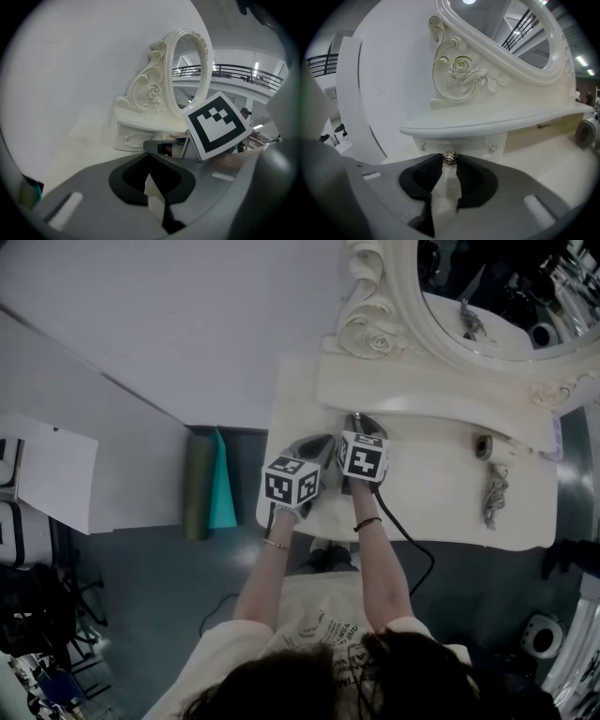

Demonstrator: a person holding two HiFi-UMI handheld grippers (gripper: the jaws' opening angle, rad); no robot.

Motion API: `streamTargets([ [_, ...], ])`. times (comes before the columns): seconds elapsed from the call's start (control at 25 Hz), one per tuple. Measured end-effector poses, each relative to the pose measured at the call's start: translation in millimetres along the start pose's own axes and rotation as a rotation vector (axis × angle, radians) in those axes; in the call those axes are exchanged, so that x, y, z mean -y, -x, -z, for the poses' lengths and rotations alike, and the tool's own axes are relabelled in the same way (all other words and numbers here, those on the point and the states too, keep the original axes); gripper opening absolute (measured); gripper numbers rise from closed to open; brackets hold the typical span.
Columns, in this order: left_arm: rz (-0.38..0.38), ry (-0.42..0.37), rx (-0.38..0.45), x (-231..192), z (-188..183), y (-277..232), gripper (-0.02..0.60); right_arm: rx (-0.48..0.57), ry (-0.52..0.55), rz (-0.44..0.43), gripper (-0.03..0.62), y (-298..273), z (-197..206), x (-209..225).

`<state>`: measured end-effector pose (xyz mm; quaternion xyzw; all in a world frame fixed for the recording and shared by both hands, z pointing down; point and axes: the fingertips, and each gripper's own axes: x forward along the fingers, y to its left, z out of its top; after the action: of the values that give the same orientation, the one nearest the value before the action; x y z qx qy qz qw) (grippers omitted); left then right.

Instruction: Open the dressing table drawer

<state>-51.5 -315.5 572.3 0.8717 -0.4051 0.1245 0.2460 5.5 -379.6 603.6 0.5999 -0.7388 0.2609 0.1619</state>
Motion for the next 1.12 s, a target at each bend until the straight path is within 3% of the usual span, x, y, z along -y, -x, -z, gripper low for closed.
streamTargets([
  [1.12, 0.016, -0.006, -0.002, 16, 13, 22, -0.012, -0.006, 0.015, -0.011, 0.101, 29, 24, -10],
])
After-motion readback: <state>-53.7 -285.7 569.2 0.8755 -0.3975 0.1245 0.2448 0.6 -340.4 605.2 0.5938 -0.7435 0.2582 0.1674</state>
